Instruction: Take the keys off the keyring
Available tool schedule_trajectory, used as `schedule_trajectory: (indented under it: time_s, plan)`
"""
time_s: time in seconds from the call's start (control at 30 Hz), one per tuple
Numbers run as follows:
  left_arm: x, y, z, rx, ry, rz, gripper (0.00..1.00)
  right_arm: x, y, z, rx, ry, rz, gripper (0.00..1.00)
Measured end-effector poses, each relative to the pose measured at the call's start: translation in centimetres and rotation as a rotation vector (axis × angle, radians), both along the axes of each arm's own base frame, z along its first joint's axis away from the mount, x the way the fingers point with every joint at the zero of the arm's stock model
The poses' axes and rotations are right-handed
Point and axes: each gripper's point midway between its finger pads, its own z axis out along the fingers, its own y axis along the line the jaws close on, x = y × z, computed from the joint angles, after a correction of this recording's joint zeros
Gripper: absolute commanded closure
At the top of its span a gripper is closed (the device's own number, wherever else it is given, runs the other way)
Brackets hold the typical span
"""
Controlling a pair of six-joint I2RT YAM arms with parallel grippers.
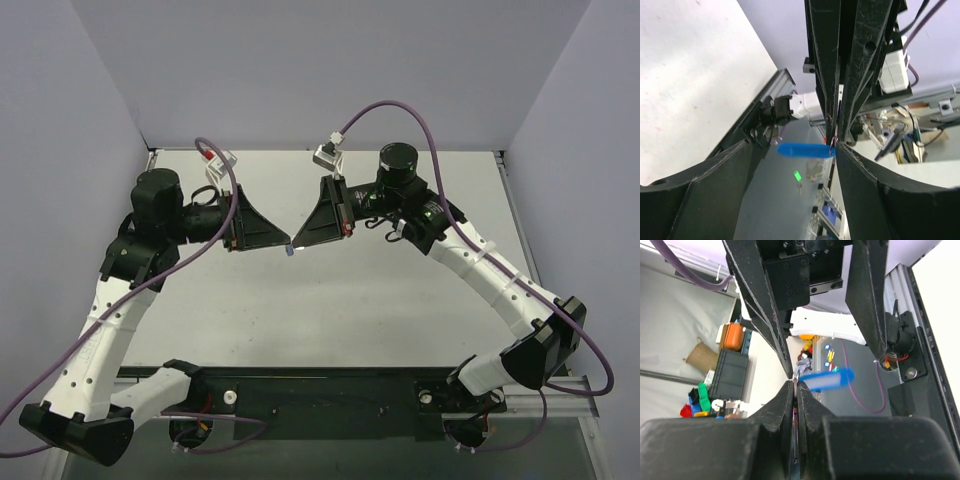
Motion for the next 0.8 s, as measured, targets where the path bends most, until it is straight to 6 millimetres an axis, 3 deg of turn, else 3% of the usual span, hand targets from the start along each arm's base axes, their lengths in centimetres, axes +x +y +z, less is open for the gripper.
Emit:
schedule_trajectory:
  time_s: [0.17, 0.37, 0.63, 0.8]
  plan:
    - [2.0, 0.9, 1.1, 0.001, -0.042, 0.118, 0.28, 1.7, 0.2, -0.3, -0.009, -0.009, -0.085, 1.0]
    - [3.5, 1.5, 4.1, -0.102, -0.135, 0.244, 0.35, 4.3, 0.3, -0.5, -0.03, -0.006, -0.22, 1.0]
    - [3.7, 3.4, 6.9, -0.252, -0.274, 0.418, 0.43, 6.6, 0.8, 1.1, -0.001, 0.02, -0.359, 1.0]
    - [3.8, 4.3, 8.9, -0.312, -0.341, 0.48, 0.46, 7.5, 1.3, 3.9, 0.103, 0.051, -0.413, 1.0]
